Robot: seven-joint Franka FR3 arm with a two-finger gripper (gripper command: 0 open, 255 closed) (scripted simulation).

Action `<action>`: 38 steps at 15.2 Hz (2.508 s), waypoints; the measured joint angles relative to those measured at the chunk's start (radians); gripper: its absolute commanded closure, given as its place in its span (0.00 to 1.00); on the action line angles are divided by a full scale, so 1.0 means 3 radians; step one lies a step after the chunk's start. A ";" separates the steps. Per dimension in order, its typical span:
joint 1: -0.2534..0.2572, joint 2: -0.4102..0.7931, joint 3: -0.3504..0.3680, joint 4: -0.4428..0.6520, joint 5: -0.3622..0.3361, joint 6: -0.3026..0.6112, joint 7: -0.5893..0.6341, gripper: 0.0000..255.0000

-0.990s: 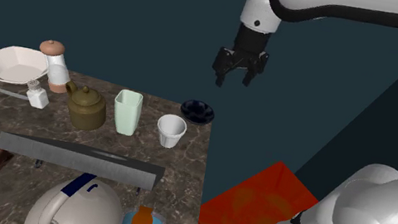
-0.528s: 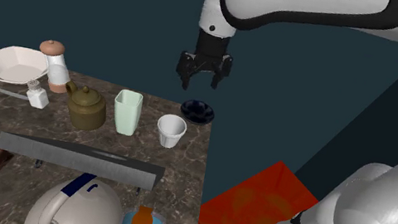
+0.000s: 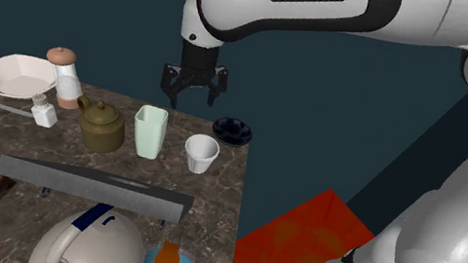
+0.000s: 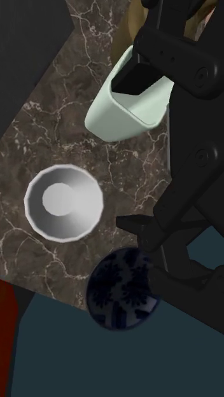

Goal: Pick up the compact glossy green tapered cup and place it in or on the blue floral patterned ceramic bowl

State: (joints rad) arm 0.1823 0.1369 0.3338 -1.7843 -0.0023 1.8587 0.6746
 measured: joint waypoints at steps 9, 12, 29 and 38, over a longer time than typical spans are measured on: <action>0.0427 0.1272 0.0036 0.1328 -0.0385 -0.0154 0.0414 0.00; 0.0522 0.1516 0.0021 0.1611 -0.0443 -0.0207 0.0465 0.00; 0.0526 0.1585 0.0008 0.1430 -0.0467 0.0040 0.0487 1.00; 0.0522 0.1563 0.0012 0.1485 -0.0459 -0.0037 0.0477 1.00</action>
State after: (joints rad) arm 0.3390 0.6058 0.3372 -1.3388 -0.1399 1.8476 0.8178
